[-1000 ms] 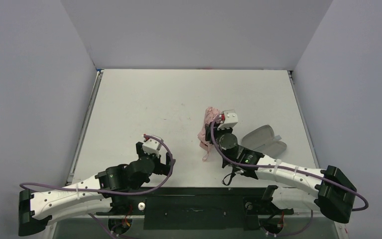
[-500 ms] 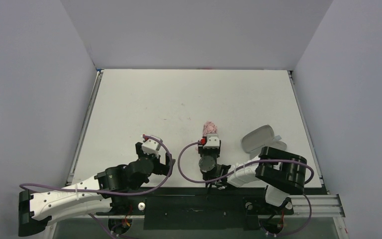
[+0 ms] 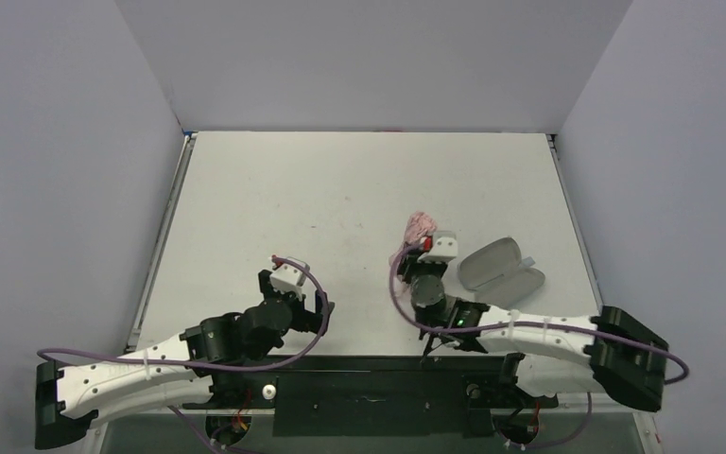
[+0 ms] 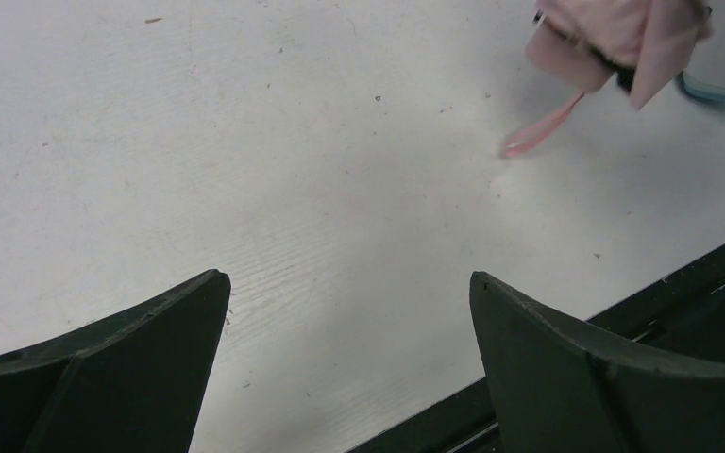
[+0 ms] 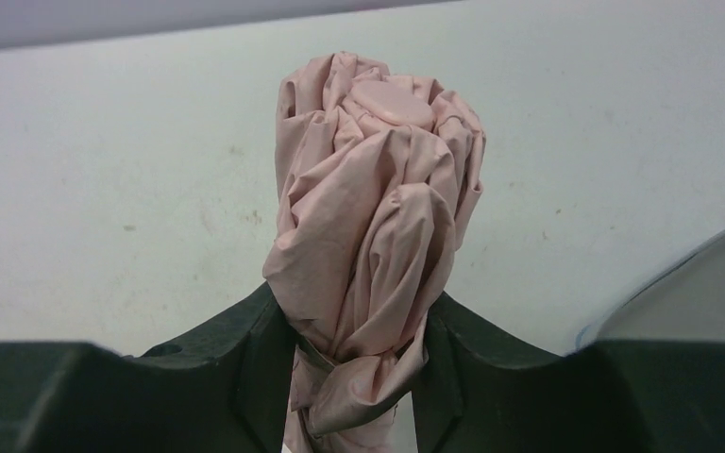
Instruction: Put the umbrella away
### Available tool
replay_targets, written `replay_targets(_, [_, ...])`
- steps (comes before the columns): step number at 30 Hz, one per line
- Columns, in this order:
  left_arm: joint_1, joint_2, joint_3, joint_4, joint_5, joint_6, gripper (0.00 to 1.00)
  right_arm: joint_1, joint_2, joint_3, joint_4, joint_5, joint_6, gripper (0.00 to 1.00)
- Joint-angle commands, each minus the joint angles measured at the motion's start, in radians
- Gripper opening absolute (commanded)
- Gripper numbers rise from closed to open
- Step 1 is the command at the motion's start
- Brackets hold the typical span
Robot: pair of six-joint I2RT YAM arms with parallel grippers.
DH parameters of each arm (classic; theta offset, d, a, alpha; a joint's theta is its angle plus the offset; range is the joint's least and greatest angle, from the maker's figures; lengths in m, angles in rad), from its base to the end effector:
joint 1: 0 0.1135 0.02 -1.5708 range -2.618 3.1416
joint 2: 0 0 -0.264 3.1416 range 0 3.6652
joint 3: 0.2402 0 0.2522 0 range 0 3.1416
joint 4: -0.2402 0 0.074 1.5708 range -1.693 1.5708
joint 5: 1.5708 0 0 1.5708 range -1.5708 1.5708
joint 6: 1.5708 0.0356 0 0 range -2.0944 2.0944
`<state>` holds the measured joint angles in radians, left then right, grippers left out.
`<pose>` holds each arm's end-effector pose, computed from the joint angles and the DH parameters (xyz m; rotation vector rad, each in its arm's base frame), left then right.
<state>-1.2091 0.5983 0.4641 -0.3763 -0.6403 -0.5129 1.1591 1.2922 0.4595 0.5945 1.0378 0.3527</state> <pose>0.0702 -0.1254 0.2388 0.3113 1.9768 -0.4489 0.1266 0.2133 0.2048 0.0319 1.6943 0.1913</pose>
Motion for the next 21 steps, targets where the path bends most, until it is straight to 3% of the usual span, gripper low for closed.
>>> replay_targets(1, [0.003,0.039,0.007,0.083,0.041,0.017,0.97,-0.171,-0.289,0.105,-0.323,-0.265,0.001,0.0])
replay_targets(5, [0.007,0.181,0.032,0.178,0.086,0.018,0.97,-0.305,-0.453,0.188,-0.531,-0.422,-0.04,0.0])
replay_targets(8, [0.011,0.318,0.083,0.254,0.134,0.017,0.97,-0.381,-0.561,0.225,-0.665,-0.438,-0.039,0.0])
replay_targets(12, [0.013,0.53,0.182,0.342,0.176,0.025,0.97,-0.417,-0.681,0.257,-0.765,-0.359,-0.011,0.0])
replay_targets(21, [0.034,0.896,0.398,0.607,0.322,0.07,0.97,-0.423,-0.803,0.361,-1.031,0.034,0.173,0.0])
